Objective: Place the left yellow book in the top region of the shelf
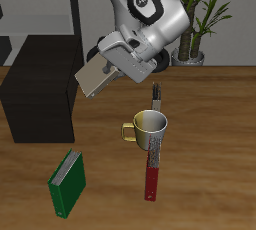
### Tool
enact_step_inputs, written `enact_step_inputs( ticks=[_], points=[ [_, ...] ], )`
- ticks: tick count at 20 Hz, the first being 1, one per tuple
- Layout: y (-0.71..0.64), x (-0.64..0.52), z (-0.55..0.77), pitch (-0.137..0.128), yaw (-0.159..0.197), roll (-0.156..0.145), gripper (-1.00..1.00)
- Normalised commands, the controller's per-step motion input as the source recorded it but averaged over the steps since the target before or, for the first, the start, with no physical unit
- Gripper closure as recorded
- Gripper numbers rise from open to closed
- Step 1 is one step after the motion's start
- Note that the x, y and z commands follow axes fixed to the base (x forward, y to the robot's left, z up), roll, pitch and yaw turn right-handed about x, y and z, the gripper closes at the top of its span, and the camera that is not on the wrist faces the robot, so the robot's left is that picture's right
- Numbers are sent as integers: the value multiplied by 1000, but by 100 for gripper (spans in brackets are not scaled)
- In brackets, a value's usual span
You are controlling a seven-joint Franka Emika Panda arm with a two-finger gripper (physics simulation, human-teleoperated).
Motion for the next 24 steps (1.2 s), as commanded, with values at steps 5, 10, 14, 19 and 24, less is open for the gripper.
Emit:
enact_step_inputs(
  ticks=[5,10,14,19,24],
  points=[
    [0,14,-116,14,-9,-37,100],
    [-97,25,-99,25,-40,-69,100],
    [-38,22,-103,30,-29,-36,100],
    [-4,96,-95,31,-21,-25,100],
    [-48,71,-194,38,-16,-44,100]
  ],
)
